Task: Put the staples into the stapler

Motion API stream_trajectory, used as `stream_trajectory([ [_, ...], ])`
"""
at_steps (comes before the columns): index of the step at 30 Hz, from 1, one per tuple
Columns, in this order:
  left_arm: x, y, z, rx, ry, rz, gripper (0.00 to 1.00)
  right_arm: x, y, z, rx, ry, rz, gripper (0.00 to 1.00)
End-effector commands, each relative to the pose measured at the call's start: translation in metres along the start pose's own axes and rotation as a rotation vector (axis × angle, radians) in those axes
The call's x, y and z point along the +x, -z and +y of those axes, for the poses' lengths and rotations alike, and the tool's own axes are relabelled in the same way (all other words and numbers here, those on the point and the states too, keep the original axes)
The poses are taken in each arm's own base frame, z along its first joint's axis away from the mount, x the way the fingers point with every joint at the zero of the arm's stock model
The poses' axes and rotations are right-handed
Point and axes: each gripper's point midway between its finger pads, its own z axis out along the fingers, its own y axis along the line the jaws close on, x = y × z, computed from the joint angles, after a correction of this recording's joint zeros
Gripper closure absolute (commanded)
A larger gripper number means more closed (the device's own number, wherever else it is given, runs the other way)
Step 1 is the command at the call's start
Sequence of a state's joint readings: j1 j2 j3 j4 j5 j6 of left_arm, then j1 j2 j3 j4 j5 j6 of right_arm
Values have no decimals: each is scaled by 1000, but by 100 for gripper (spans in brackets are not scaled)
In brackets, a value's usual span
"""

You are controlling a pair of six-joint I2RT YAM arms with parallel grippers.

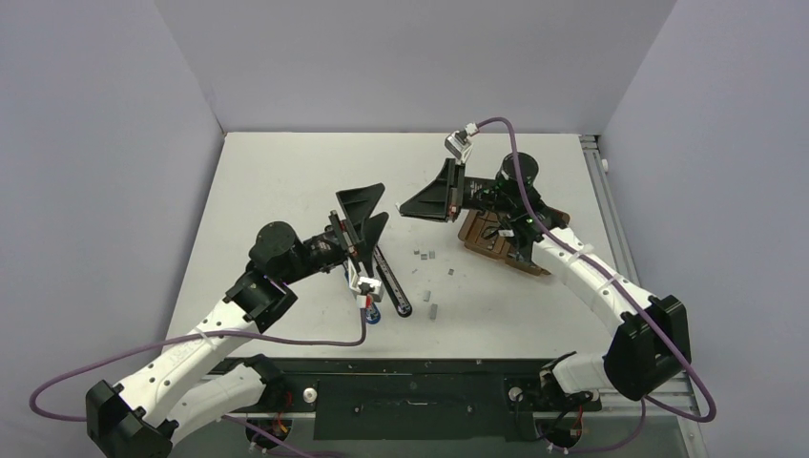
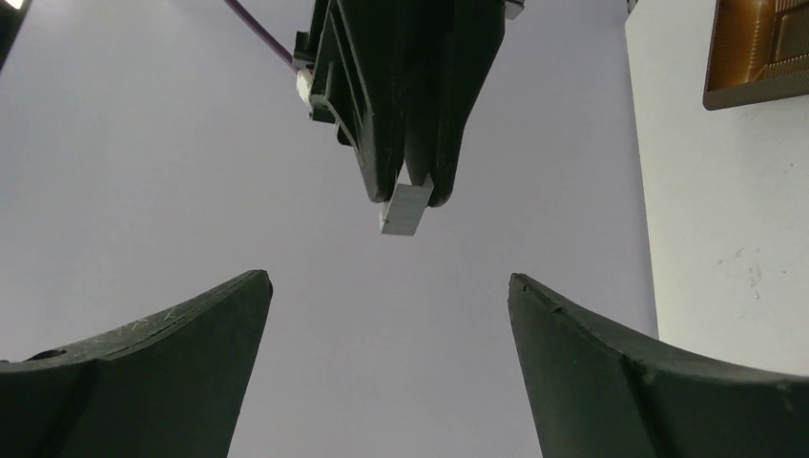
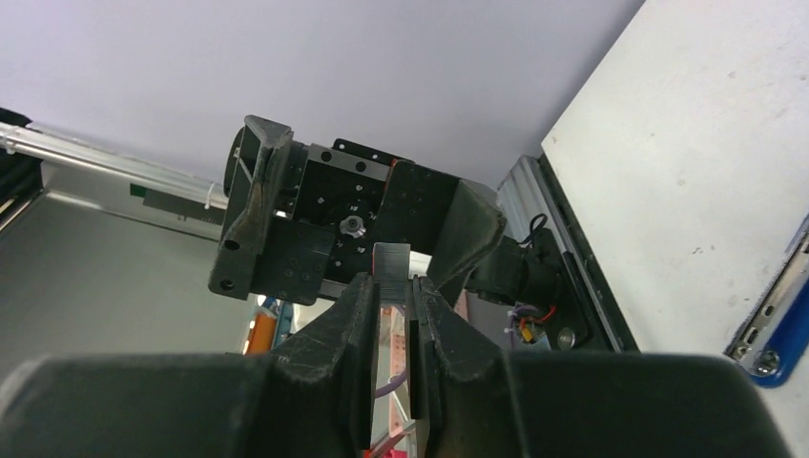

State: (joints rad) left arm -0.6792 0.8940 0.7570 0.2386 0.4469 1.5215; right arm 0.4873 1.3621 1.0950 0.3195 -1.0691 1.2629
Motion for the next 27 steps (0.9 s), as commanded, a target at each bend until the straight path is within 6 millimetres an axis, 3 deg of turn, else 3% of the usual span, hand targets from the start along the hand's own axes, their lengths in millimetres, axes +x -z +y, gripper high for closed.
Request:
stream_trajectory([
  [1,-18,-4,21,-52,-96,-88,10,9,-1,29,-91,69,15,91],
  [17,-28,-9,30,-42,-122,-115,54,19,-11,16,-114,15,33,91],
  [27,-33,-10,24,-19,-114,-122,58,17,-11,15,-148,2,10,91],
])
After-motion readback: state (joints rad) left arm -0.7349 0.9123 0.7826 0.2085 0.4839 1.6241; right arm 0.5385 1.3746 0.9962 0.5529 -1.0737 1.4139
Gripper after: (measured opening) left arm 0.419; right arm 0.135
